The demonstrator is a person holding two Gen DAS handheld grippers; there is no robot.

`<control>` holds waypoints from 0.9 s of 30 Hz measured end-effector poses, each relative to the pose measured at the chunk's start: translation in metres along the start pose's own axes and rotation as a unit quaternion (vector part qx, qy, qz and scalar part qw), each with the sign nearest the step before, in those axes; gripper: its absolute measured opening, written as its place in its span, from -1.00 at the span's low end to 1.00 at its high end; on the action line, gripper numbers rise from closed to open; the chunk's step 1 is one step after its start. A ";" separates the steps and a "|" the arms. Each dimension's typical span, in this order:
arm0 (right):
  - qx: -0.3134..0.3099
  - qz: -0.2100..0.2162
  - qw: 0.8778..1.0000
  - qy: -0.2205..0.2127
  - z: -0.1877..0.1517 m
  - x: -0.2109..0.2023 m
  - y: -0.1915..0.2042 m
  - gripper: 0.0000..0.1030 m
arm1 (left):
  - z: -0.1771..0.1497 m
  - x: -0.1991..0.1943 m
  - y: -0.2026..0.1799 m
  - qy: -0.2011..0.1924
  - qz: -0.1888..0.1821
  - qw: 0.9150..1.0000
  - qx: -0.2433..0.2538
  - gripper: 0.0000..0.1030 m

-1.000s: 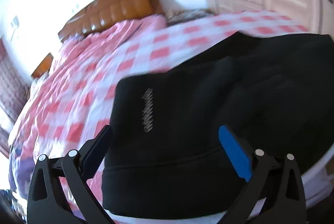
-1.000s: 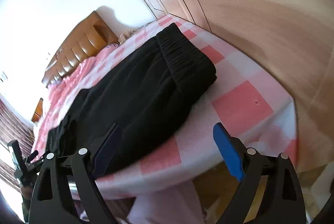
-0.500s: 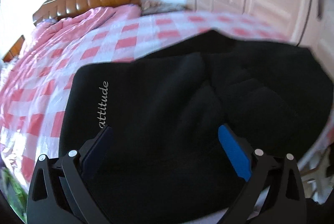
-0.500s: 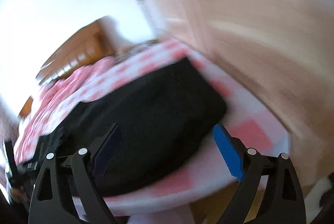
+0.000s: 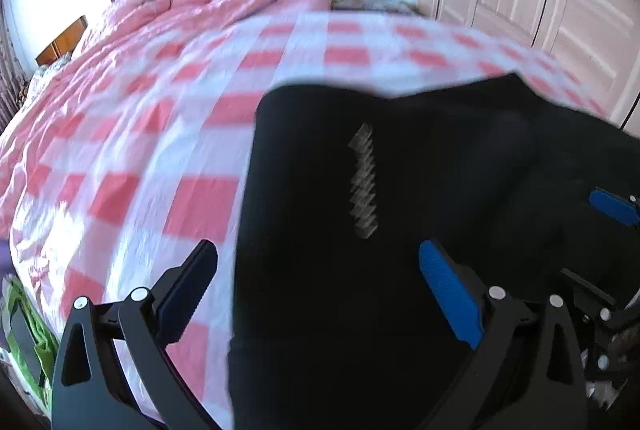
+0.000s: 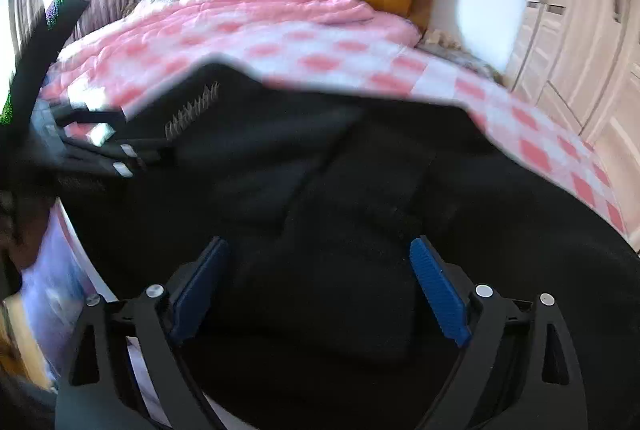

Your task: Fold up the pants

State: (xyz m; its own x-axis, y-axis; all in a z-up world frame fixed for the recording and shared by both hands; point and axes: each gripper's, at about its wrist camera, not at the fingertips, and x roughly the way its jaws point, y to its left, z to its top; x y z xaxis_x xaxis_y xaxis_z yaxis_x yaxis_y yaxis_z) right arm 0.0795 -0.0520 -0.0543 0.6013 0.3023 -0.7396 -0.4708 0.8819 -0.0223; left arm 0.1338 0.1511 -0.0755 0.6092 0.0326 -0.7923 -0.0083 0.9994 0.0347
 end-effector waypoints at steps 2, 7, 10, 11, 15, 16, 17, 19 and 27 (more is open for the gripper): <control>0.013 0.015 1.000 0.009 0.000 -0.001 -0.008 0.73 | -0.007 0.003 0.009 -0.002 -0.020 1.000 -0.010 0.97; 0.007 -0.013 1.000 -0.008 0.016 -0.015 0.007 0.73 | -0.014 -0.020 0.021 -0.036 -0.029 0.999 -0.029 0.95; -0.020 0.006 0.999 -0.034 0.027 -0.016 0.027 0.74 | -0.030 -0.039 0.032 -0.050 -0.017 0.998 -0.043 0.95; -0.032 0.008 0.999 -0.029 0.029 -0.012 0.033 0.74 | -0.036 -0.041 0.034 -0.051 -0.019 0.998 -0.045 0.95; -0.056 0.013 0.998 -0.007 0.019 0.010 0.046 0.78 | -0.062 -0.038 0.036 -0.057 -0.023 0.997 -0.045 0.95; -0.053 0.021 0.998 -0.011 0.016 0.009 0.042 0.78 | -0.063 -0.037 0.038 -0.059 -0.028 0.997 -0.051 0.97; -0.049 0.026 0.998 -0.011 0.015 0.008 0.038 0.78 | -0.065 -0.033 0.042 -0.059 -0.039 0.996 -0.063 0.97; -0.041 0.034 0.999 -0.005 0.018 0.006 0.034 0.78 | -0.065 -0.030 0.046 -0.055 -0.053 0.994 -0.079 0.97; 0.005 0.000 1.000 -0.005 0.097 0.037 -0.014 0.78 | -0.006 -0.073 0.017 -0.126 -0.030 0.991 -0.028 0.92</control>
State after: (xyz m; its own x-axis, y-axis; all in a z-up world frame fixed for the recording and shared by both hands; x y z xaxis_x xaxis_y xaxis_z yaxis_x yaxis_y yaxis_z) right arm 0.1711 -0.0182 -0.0155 0.6083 0.3058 -0.7324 -0.4642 0.8856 -0.0158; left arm 0.0845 0.1661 -0.0202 0.7891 -0.0246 -0.6138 -0.0052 0.9989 -0.0467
